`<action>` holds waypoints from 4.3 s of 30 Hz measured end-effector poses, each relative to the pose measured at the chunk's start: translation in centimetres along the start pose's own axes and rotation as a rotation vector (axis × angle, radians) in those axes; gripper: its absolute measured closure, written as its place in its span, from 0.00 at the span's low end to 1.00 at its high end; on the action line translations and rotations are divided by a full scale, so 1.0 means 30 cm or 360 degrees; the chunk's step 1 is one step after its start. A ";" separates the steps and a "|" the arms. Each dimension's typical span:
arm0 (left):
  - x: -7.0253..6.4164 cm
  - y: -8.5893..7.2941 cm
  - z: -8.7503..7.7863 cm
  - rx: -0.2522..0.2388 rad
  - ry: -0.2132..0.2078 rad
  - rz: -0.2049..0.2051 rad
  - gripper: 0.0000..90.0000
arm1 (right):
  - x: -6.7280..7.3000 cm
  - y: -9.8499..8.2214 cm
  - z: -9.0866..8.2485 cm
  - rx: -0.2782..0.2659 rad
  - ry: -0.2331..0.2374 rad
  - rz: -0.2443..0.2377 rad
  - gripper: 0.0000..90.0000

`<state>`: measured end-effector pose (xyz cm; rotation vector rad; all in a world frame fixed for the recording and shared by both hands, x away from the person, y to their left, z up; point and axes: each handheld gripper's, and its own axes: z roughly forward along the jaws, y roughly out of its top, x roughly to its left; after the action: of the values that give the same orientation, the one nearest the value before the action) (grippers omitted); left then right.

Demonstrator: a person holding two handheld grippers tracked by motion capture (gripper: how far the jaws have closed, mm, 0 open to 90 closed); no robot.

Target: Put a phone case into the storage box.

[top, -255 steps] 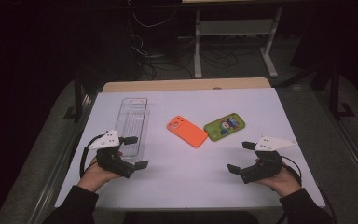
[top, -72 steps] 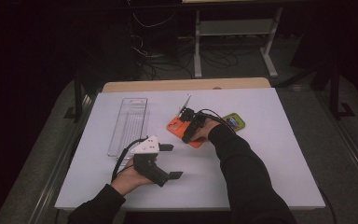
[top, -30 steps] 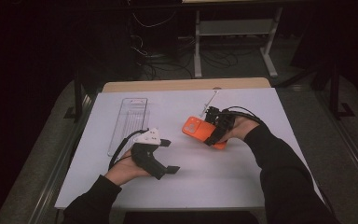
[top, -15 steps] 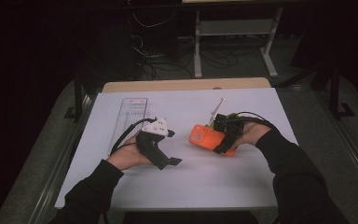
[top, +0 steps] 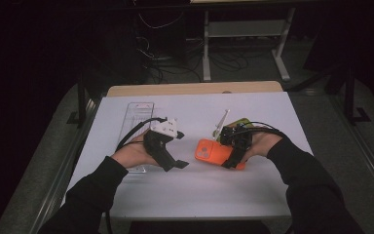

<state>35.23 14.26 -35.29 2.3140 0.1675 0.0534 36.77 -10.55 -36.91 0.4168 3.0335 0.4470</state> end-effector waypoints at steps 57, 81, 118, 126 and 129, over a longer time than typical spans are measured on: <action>-0.013 0.030 0.129 0.0116 -0.0253 0.0139 0.16 | 0.105 0.093 -0.064 -0.0090 0.0088 -0.0358 0.17; -0.003 0.026 0.115 0.0168 -0.0135 0.0090 0.19 | 0.060 0.051 -0.070 -0.0274 0.0113 -0.0267 0.01; -0.031 -0.077 0.063 0.0188 0.0284 -0.0476 0.18 | 0.079 -0.247 -0.001 -0.0863 -0.0129 0.0802 0.01; -0.035 -0.070 0.055 0.0143 0.0278 -0.0510 0.18 | 0.112 -0.250 0.034 -0.0963 -0.0258 0.0878 0.01; -0.033 -0.069 0.051 0.0128 0.0289 -0.0508 0.18 | 0.119 -0.254 0.047 -0.1005 -0.0288 0.0878 0.02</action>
<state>34.18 14.42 -37.83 2.3328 0.6389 0.0967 31.51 -16.22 -40.50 1.1465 2.3776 1.2513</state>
